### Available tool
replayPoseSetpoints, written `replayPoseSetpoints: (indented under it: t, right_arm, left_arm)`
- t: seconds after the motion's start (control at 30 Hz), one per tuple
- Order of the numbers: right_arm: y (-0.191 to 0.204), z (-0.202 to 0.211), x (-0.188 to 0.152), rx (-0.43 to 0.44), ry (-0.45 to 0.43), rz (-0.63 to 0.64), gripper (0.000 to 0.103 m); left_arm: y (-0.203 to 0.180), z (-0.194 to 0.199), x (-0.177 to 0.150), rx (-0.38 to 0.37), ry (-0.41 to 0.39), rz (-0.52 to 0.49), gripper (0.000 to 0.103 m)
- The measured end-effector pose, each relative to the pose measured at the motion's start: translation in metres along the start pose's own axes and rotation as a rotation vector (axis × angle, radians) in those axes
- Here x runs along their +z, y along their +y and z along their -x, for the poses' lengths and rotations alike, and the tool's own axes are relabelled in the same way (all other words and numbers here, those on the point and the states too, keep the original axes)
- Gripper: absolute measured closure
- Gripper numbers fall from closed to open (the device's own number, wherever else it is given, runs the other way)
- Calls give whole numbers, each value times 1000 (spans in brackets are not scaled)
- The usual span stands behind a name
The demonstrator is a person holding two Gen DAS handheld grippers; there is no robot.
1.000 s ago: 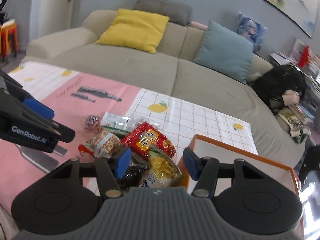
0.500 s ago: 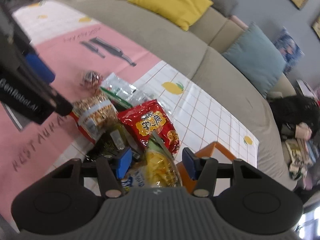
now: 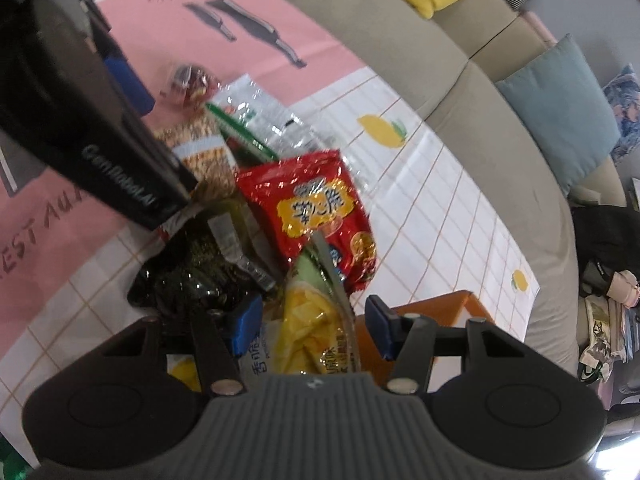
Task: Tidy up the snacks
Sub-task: 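Grasp the striped stick-snack bag with the left gripper while the right grasps the white-blue snack bag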
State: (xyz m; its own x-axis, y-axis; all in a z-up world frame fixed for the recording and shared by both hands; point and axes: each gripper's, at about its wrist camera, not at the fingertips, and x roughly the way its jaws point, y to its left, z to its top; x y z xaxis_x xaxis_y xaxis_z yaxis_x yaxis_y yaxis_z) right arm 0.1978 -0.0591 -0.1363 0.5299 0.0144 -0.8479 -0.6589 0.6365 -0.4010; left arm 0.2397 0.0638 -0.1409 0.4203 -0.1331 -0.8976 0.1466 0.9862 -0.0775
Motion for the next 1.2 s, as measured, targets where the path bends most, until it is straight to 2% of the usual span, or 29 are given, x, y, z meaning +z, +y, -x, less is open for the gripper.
replayPoseSetpoints:
  t: [0.13,0.3,0.37,0.5,0.57,0.63,0.8,0.97,1.2]
  right_arm:
    - [-1,-7,2,24,27,3,51]
    - [-1,-7,4,33,34,-21,56]
    - [-1,-7,3,30,32,-24,58]
    - [-2,-5,2,23,25,-44,63]
    - [-3,-2,0,18,18,-63,65]
    - [-3,4,-3,9,6,-83,76]
    - [-4,16,-7,-11,-34,-140,81]
    - [-4,37,-15,-42,-88,-198,82]
    - [-12,61,-31,-6,-129,-362,83]
  left_arm:
    - [0,-10,5,-24,15,16,18]
    - [2,-26,6,-15,58,40,20]
    - [4,-30,4,-22,74,58,25]
    - [6,-30,-1,-33,82,90,41]
    - [7,-27,-3,-29,82,102,43]
    - [7,-22,-4,-23,73,113,46]
    - [5,-1,-11,-21,27,135,49]
    - [0,24,-24,3,-15,145,50]
    - [-7,58,-44,-19,-40,157,50]
